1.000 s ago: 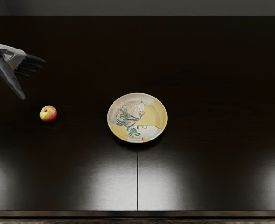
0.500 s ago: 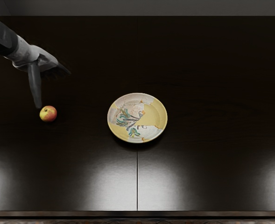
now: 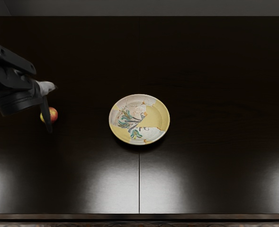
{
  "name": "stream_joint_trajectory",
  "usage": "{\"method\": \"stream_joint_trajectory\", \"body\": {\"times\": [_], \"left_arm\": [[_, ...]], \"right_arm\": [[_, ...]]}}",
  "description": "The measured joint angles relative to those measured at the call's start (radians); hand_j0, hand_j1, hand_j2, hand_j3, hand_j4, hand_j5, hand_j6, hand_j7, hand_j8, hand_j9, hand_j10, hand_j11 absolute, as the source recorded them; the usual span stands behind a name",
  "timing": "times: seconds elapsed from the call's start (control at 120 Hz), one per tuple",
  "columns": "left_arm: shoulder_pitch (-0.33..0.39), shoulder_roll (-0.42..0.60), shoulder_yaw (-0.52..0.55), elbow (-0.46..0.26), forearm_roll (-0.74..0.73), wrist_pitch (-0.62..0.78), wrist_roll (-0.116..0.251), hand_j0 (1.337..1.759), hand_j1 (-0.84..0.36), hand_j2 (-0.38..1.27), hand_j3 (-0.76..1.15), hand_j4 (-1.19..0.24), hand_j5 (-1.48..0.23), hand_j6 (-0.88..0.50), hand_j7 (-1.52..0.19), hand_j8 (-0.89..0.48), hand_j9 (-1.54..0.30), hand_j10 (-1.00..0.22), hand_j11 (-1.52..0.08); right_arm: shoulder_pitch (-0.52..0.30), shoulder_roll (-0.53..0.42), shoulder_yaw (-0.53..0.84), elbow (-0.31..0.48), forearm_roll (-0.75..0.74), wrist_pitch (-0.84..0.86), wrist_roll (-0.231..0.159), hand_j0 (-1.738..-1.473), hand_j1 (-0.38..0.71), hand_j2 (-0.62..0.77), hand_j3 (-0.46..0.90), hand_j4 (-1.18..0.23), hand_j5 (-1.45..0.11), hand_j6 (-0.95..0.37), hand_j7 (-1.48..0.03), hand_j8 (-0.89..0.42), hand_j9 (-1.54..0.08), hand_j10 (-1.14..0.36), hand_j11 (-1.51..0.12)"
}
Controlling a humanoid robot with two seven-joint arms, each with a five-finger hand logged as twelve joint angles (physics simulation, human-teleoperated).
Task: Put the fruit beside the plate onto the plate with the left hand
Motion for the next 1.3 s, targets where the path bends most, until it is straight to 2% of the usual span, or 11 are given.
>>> {"method": "stream_joint_trajectory", "body": {"times": [0.092,0.217,0.308,0.508,0.75,0.917,1.3], "left_arm": [[0.015,0.001,-0.015,-0.001,0.022,0.012,0.000,1.658,0.33,0.00,0.00,-0.01,-0.02,-0.02,-0.02,-0.01,-0.02,-0.01,-0.02],[0.037,0.008,-0.018,0.003,0.029,0.022,0.000,1.658,0.24,0.02,0.00,-0.09,-0.12,-0.09,-0.12,-0.09,-0.12,-0.09,-0.12],[0.068,0.009,-0.015,0.007,0.026,0.078,0.000,1.658,0.20,0.03,0.00,-0.13,-0.17,-0.13,-0.17,-0.13,-0.17,-0.13,-0.17],[0.082,0.000,-0.015,0.008,0.014,0.179,-0.001,1.658,0.14,0.04,0.00,-0.18,-0.23,-0.18,-0.23,-0.18,-0.23,-0.18,-0.23],[0.071,-0.017,-0.025,-0.024,0.010,0.204,-0.002,1.658,0.10,0.04,0.00,-0.21,-0.27,-0.21,-0.27,-0.21,-0.27,-0.21,-0.27],[0.079,-0.021,-0.028,-0.061,0.010,0.256,-0.020,1.658,0.08,0.04,0.00,-0.22,-0.29,-0.22,-0.29,-0.22,-0.29,-0.22,-0.29],[0.104,-0.013,-0.026,-0.064,0.009,0.299,-0.029,1.658,-0.04,0.06,0.00,-0.32,-0.42,-0.32,-0.42,-0.32,-0.42,-0.32,-0.42]], "right_arm": [[0.000,0.000,0.000,0.000,0.000,0.000,0.000,-1.658,-0.33,0.00,0.00,-0.02,-0.02,-0.02,-0.02,-0.02,-0.02,-0.02,-0.02],[0.000,0.000,0.000,0.000,0.000,0.000,0.000,-1.658,-0.33,0.00,0.00,-0.02,-0.02,-0.02,-0.02,-0.02,-0.02,-0.02,-0.02],[0.000,0.000,0.000,0.000,0.000,0.000,0.000,-1.658,-0.33,0.00,0.00,-0.02,-0.02,-0.02,-0.02,-0.02,-0.02,-0.02,-0.02],[0.000,0.000,0.000,0.000,0.000,0.000,0.000,-1.658,-0.33,0.00,0.00,-0.02,-0.02,-0.02,-0.02,-0.02,-0.02,-0.02,-0.02],[0.000,0.000,0.000,0.000,0.000,0.000,0.000,-1.658,-0.33,0.00,0.00,-0.02,-0.02,-0.02,-0.02,-0.02,-0.02,-0.02,-0.02],[0.000,0.000,0.000,0.000,0.000,0.000,0.000,-1.658,-0.33,0.00,0.00,-0.02,-0.02,-0.02,-0.02,-0.02,-0.02,-0.02,-0.02],[0.000,0.000,0.000,0.000,0.000,0.000,0.000,-1.658,-0.33,0.00,0.00,-0.02,-0.02,-0.02,-0.02,-0.02,-0.02,-0.02,-0.02]]}}
